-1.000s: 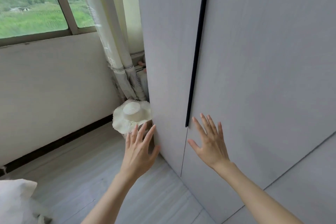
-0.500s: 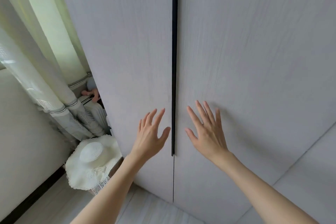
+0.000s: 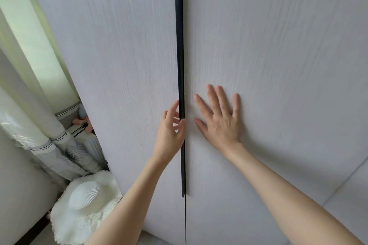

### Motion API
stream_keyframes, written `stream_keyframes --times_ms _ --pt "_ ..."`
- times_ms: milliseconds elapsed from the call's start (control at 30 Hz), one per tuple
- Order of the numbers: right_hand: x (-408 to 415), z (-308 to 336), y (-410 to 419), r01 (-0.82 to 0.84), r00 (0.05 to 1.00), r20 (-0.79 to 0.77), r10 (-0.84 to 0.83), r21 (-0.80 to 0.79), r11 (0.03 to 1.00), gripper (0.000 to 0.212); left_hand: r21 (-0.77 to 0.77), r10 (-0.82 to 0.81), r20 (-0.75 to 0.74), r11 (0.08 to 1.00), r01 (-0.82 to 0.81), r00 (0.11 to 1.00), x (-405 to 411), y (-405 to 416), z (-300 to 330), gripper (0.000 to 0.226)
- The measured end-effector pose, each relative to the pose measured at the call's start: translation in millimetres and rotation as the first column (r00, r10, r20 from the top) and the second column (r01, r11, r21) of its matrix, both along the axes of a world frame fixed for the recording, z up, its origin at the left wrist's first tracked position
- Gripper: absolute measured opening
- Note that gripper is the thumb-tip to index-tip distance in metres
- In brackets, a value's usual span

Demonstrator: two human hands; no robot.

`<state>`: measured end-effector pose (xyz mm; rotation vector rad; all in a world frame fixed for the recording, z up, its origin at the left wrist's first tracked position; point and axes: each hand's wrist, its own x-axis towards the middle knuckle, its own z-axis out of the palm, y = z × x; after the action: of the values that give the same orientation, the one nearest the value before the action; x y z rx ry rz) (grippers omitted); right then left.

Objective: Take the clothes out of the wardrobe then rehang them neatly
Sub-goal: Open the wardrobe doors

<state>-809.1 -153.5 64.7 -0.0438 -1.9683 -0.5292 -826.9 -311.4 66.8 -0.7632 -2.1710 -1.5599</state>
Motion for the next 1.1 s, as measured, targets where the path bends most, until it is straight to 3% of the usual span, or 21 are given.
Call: stream_keyframes --times_ms 167,400,533,600,633,700,733,900,1000,1100 --pt "-0.1 -0.4 0.2 -0.016 1.000 -0.013 0.016 -0.002 1.000 0.068 0.065 -0.003 0.058 0.998 -0.001 0.998 9.0 -3.3 6.7 0.042" --pt "11.7 7.4 -6.4 0.014 0.992 0.124 -0.008 -0.049 0.999 0.065 0.062 0.200 0.084 0.977 -0.206 0.976 45.4 -32.4 4.4 0.020" --pt "23.1 10.5 -35.3 -0.216 0.957 0.121 0.263 -0.305 0.927 0.053 0.050 0.264 0.081 0.962 -0.268 0.961 73.8 -68.7 -1.2 0.019" --pt "31.7 8.6 -59.8 -0.427 0.847 0.079 0.525 -0.486 0.763 0.047 0.054 0.290 0.063 0.955 -0.293 0.955 86.4 -87.3 -0.8 0.019" --pt "37.5 8.2 -72.3 -0.513 0.742 0.038 0.669 -0.610 0.604 0.044 0.048 0.290 0.062 0.955 -0.294 0.955 91.5 -96.5 0.1 0.020" --pt "50.5 12.5 -98.4 -0.546 0.527 -0.053 0.848 -0.786 0.290 0.036 0.027 0.280 0.071 0.959 -0.283 0.957 99.8 -115.3 2.5 0.025" --pt "56.0 15.6 -111.3 -0.535 0.450 -0.072 0.890 -0.819 0.204 0.034 0.020 0.277 0.080 0.960 -0.280 0.957 103.7 -124.5 3.3 0.024" --pt "74.9 23.0 -165.4 -0.515 0.139 -0.079 0.987 -0.857 0.003 0.040 0.037 0.299 0.099 0.952 -0.303 0.949 122.4 -159.0 3.5 0.025" --pt "81.1 16.8 -181.2 -0.484 0.049 -0.058 0.997 -0.875 -0.027 0.045 0.075 0.302 0.094 0.948 -0.310 0.949 131.0 -174.8 3.5 0.025" --pt "83.9 12.2 -193.8 -0.518 0.043 0.015 0.999 -0.855 0.035 0.046 0.090 0.303 0.087 0.946 -0.311 0.949 136.3 -191.6 3.2 0.021"
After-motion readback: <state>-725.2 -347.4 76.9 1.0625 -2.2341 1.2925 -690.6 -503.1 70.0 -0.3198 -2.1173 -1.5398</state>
